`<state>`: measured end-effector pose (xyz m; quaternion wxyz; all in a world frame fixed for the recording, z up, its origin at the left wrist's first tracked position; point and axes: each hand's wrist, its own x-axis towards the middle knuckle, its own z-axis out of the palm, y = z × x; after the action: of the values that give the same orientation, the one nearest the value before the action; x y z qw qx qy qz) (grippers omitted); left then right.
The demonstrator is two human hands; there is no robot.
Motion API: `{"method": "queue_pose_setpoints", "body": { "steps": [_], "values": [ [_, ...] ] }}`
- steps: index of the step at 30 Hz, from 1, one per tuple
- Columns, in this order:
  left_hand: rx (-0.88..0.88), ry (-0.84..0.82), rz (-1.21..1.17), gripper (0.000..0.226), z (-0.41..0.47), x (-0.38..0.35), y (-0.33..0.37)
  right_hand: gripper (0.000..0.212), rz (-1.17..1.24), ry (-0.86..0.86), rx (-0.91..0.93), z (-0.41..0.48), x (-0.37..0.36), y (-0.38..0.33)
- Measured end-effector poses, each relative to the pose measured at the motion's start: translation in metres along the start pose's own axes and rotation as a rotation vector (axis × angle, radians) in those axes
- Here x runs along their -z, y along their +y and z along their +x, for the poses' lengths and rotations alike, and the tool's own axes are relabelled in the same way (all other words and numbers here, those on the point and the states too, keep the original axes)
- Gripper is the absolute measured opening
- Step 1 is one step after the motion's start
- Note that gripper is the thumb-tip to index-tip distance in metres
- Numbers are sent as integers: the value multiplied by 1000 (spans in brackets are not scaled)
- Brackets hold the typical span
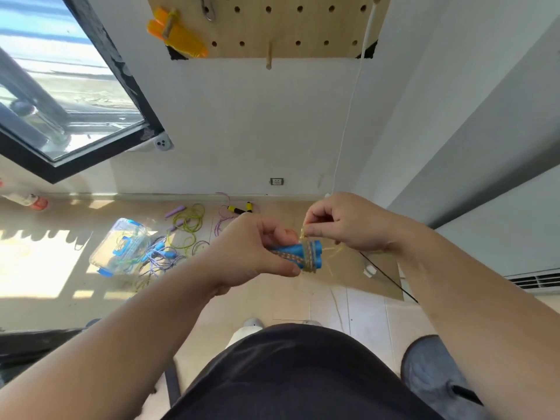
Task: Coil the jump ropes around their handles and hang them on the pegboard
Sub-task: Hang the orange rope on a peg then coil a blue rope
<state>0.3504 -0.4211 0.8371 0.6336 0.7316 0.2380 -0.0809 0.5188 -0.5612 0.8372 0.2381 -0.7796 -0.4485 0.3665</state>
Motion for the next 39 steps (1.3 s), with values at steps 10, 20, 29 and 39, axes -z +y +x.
{"method": "queue_pose_setpoints", "body": {
  "steps": [10, 20, 29, 39],
  "values": [
    [30, 508, 60, 32, 27, -68, 14, 21, -60, 385, 126, -53, -15, 21],
    [85, 298, -711, 36, 19, -100, 57, 13, 893, 463, 182, -95, -12, 60],
    [92, 67, -175, 30, 6, -113, 50, 7, 212, -39, 148, -72, 36, 97],
    [-103, 142, 509, 30, 15, -106, 52, 10, -280, -97, 187, -55, 71, 56]
  ]
}}
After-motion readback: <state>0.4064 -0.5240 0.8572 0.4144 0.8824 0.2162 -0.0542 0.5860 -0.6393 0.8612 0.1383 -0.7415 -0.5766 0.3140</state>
